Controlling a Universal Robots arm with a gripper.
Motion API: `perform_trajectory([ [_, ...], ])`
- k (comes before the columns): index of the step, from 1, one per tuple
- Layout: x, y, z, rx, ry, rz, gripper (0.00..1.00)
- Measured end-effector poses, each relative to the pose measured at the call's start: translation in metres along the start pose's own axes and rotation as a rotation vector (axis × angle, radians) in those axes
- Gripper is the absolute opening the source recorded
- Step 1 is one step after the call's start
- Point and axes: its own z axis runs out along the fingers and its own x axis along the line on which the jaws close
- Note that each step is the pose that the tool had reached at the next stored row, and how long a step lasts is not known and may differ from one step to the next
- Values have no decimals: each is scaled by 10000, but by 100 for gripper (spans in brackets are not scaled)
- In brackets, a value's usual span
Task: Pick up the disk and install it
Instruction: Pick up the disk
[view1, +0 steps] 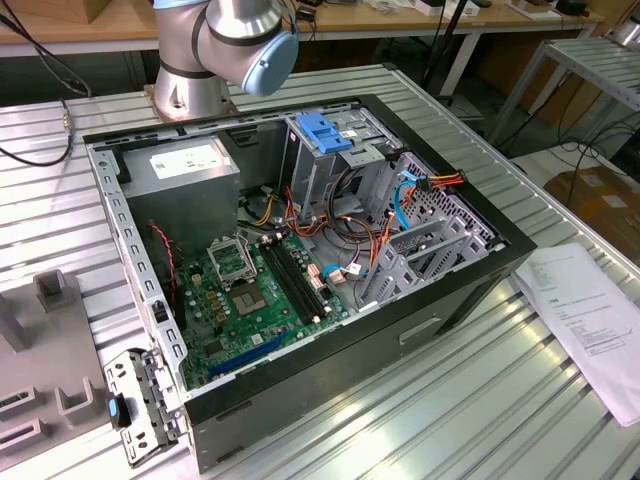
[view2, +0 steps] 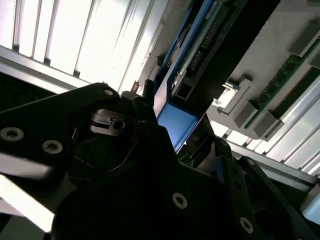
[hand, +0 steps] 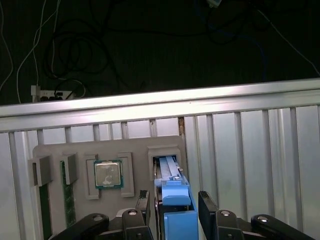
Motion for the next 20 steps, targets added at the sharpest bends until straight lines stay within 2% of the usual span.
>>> perform_trajectory([
  [19, -1, 0, 38, 0, 0, -1, 51],
  [20, -1, 1, 39, -1, 0, 0, 42],
])
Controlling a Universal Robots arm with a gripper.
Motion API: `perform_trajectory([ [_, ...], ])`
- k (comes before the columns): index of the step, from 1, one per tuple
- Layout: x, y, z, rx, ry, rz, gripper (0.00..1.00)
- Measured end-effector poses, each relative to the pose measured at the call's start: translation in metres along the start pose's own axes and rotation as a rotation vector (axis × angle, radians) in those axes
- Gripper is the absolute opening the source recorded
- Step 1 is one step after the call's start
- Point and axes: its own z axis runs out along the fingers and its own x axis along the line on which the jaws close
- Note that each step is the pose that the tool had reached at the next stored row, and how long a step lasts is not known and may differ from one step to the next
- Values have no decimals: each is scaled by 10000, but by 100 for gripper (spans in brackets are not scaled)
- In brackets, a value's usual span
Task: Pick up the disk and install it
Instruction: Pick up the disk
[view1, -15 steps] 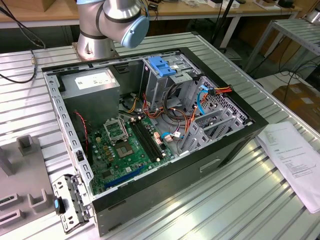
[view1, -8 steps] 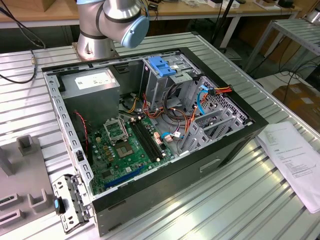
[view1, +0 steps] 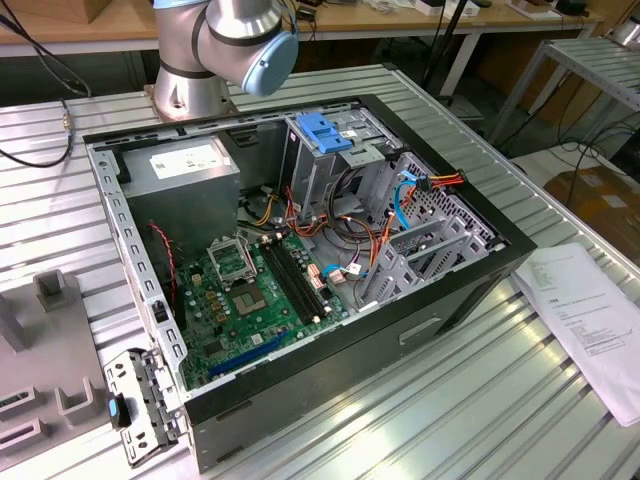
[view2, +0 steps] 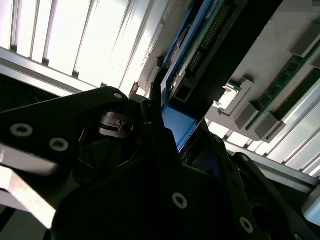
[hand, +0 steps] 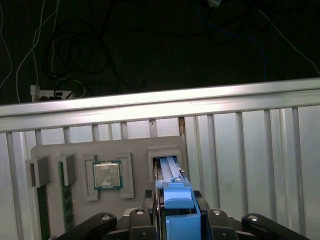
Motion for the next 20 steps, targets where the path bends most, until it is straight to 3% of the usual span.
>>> perform_trajectory([
  [20, 0, 0, 18, 0, 2, 0, 37],
])
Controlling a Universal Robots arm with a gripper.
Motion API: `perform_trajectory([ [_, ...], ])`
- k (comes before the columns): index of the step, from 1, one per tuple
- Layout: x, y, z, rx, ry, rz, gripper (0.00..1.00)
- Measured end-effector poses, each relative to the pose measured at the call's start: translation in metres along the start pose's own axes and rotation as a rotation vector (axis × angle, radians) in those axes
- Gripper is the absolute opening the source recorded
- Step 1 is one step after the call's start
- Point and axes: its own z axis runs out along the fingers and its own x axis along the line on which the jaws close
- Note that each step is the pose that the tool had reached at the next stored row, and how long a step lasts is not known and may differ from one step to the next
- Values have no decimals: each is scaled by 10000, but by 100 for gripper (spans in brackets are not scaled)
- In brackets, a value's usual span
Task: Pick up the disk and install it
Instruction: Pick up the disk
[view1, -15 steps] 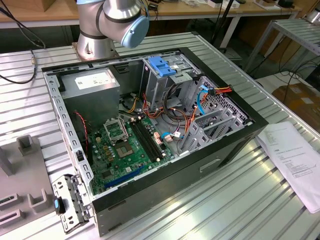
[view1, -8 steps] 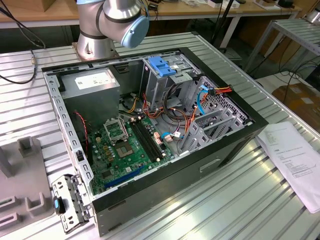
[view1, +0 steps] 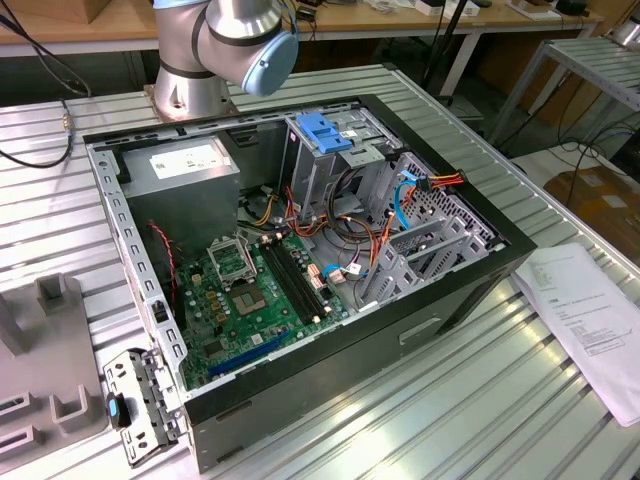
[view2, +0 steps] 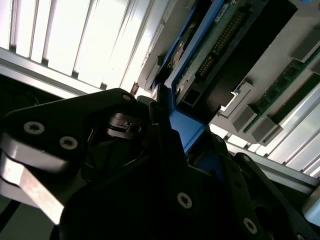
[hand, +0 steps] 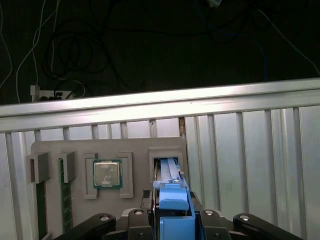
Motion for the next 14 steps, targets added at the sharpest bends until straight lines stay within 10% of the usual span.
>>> perform_trajectory([
  [14, 1, 0, 3, 13, -11, -746, 37],
])
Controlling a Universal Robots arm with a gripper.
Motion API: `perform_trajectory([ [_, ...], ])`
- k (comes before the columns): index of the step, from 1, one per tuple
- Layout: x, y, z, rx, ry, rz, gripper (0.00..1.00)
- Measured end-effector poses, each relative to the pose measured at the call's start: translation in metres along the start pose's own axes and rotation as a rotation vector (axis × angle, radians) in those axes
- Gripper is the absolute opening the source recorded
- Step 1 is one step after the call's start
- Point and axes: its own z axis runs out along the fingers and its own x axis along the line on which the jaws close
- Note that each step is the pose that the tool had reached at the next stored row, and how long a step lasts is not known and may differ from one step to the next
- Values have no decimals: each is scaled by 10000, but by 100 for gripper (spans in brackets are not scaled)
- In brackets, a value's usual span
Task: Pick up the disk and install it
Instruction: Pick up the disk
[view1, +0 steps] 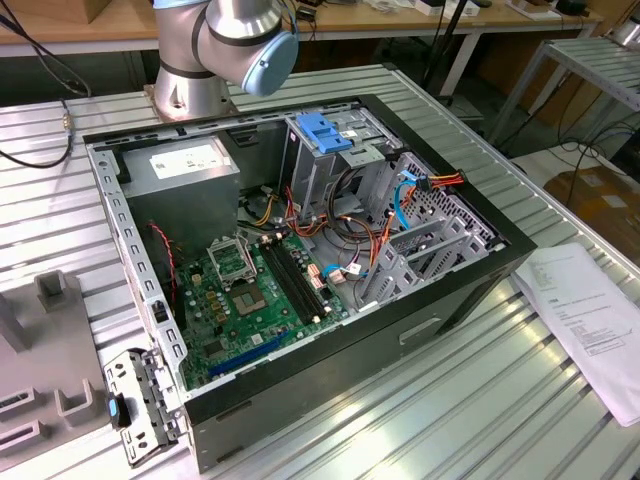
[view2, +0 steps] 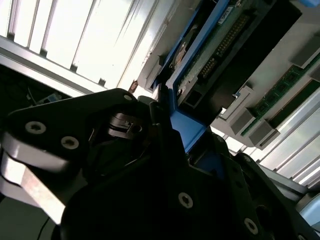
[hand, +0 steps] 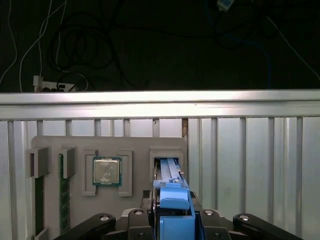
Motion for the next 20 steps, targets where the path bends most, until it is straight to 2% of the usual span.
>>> perform_trajectory([
  [1, 0, 0, 0, 0, 0, -18, 37],
  [2, 0, 0, 0, 5, -2, -346, 37],
  [3, 0, 0, 0, 7, -3, -423, 37],
  [6, 0, 0, 0, 7, -3, -426, 37],
  [8, 1, 1, 1, 4, -2, -332, 37],
  [9, 1, 1, 2, 1, 1, -160, 37],
  [14, 1, 0, 3, -3, 5, 76, 37],
  [20, 0, 0, 4, -3, 5, 128, 37],
])
